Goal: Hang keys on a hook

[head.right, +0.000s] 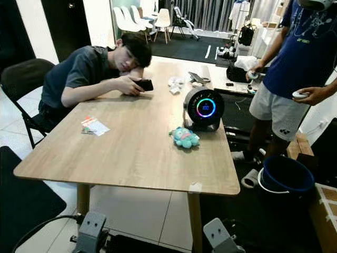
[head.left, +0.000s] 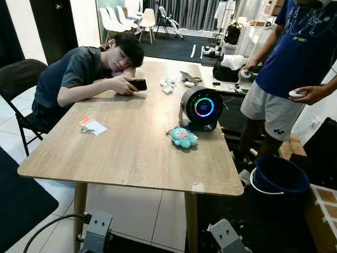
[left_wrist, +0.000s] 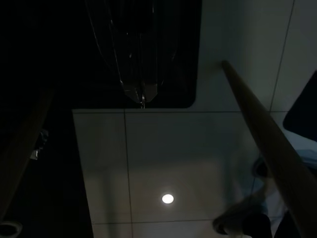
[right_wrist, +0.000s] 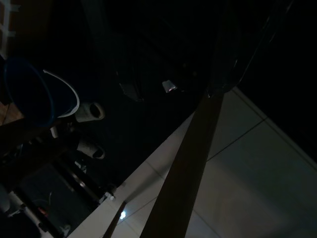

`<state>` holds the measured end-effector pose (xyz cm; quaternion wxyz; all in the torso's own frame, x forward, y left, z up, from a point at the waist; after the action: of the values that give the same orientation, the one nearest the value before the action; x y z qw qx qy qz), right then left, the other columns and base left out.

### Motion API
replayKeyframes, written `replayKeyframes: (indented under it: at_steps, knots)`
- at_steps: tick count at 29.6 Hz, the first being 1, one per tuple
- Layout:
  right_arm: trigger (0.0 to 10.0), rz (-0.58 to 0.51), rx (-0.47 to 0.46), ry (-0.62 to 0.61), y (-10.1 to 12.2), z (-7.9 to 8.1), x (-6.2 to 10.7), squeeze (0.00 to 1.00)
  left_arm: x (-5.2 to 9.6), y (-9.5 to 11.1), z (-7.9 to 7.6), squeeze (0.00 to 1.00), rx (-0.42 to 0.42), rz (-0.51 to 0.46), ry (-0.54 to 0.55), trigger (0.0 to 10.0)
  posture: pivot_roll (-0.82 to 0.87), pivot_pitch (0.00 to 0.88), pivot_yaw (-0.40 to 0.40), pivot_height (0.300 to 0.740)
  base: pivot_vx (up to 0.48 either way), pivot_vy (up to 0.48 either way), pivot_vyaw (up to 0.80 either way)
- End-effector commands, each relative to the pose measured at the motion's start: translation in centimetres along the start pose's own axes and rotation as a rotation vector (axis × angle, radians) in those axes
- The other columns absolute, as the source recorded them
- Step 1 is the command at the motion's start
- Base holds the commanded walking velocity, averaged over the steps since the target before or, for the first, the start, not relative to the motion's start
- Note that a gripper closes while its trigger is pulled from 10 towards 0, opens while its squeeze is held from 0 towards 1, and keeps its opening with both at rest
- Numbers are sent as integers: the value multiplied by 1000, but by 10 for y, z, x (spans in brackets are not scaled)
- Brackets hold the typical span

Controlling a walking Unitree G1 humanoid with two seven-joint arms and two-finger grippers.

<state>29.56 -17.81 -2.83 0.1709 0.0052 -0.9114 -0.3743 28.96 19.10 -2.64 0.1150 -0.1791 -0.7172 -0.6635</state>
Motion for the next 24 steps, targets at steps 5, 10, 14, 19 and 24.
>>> replayKeyframes:
  at_steps: [5,10,14,19,24]
  knots:
    - [10000,80,-49,-36,-20,1,11,0,4,-14,-4,0,1,46,-17,10000,44,99,-25,740,0,0,0]
    - [10000,124,-99,-55,-29,4,16,0,1,-12,-6,0,-34,57,-34,10000,30,94,-4,740,0,0,0]
    - [10000,128,-112,-65,-30,3,16,0,0,-12,-7,0,-48,60,-40,10000,27,93,1,740,0,0,0]
    - [10000,128,-113,-69,-30,3,17,0,-1,-12,-8,0,-62,68,-49,10000,24,92,11,740,0,0,0]
    - [10000,125,-108,-65,-29,5,17,0,-1,-12,-8,0,-67,69,-51,10000,24,92,12,740,0,0,0]
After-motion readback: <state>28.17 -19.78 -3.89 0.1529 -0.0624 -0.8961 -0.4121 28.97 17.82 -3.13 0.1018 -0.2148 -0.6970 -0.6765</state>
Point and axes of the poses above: a point about 5 cm out from each wrist's last joint towards the gripper, its own x axis pointing back from the gripper into the wrist, its own y axis along the axis of the wrist's last joint, z = x × y, the point moved 5 cm from there along -x, pointing out of the wrist towards the gripper, and after that the axes turned 14 degrees about x, right-handed, at the moved point
